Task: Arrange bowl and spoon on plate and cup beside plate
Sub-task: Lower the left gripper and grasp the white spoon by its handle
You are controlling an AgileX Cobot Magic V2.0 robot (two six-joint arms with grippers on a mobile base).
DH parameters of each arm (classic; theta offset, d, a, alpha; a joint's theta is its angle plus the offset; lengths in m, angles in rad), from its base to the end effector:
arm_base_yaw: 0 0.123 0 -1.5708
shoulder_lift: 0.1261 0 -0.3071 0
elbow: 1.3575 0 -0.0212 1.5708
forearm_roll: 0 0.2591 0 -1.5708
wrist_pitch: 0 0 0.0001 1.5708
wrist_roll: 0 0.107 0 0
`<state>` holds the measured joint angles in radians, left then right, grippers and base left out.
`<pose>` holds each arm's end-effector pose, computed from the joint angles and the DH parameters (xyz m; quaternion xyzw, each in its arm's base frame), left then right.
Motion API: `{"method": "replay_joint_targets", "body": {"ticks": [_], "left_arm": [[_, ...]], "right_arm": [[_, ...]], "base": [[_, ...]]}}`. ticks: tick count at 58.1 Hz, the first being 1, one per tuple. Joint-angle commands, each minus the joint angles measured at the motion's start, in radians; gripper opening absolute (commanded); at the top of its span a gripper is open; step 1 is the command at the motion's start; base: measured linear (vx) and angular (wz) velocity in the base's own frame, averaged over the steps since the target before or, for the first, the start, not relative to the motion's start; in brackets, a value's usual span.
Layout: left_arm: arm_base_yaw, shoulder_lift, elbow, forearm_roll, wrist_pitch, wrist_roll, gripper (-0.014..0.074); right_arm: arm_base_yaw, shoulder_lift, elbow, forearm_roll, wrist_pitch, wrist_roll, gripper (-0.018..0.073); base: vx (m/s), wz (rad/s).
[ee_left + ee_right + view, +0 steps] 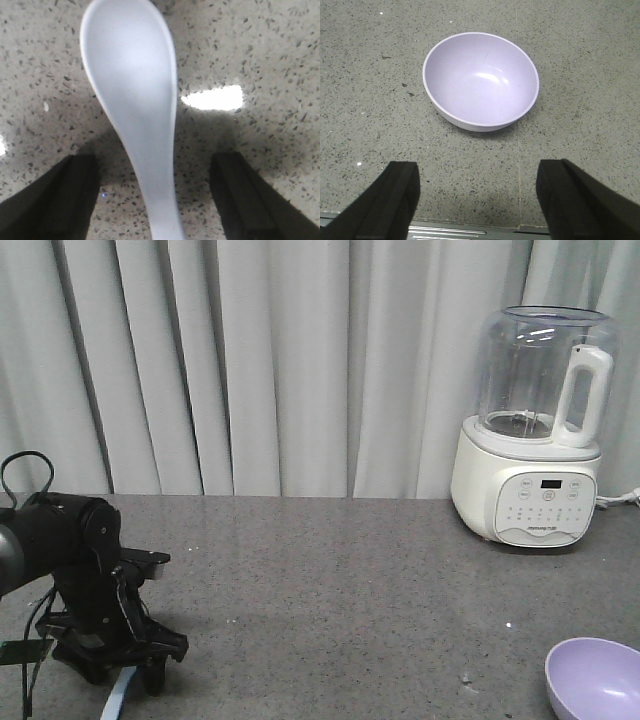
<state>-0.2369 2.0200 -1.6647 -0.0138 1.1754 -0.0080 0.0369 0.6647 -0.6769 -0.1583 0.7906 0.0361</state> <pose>0.4235 -0.1037 0.2263 0.1117 0.9917 -0.0142 0.0623 0.1224 -0.0075 0.3208 -0.0268 0.9020 -0.0590 0.4269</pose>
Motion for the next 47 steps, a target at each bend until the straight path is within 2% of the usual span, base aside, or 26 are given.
{"method": "replay_joint_targets", "body": {"ticks": [1, 8, 28, 39, 47], "left_arm": [[-0.005, -0.05, -0.026, 0.001, 0.02, -0.018, 0.054], [-0.004, -0.05, -0.026, 0.001, 0.036, -0.023, 0.0482], [-0.004, -0.05, -0.026, 0.0, 0.047, -0.023, 0.0231], [-0.004, -0.05, -0.026, 0.0, 0.048, -0.023, 0.016], [-0.004, -0.053, -0.026, 0.0, 0.061, -0.02, 0.0146]], "right_arm": [[-0.006, 0.004, -0.032, -0.015, -0.068, -0.006, 0.054], [-0.006, 0.004, -0.032, -0.015, -0.068, -0.006, 0.054], [-0.006, 0.004, -0.032, -0.016, -0.068, -0.006, 0.054], [-0.006, 0.004, -0.032, -0.016, -0.068, -0.006, 0.054], [-0.006, 0.004, -0.032, -0.016, -0.068, -0.006, 0.054]], "base": [[0.0, 0.0], [0.0, 0.0], [0.0, 0.0], [0.0, 0.0], [0.0, 0.0]]}}
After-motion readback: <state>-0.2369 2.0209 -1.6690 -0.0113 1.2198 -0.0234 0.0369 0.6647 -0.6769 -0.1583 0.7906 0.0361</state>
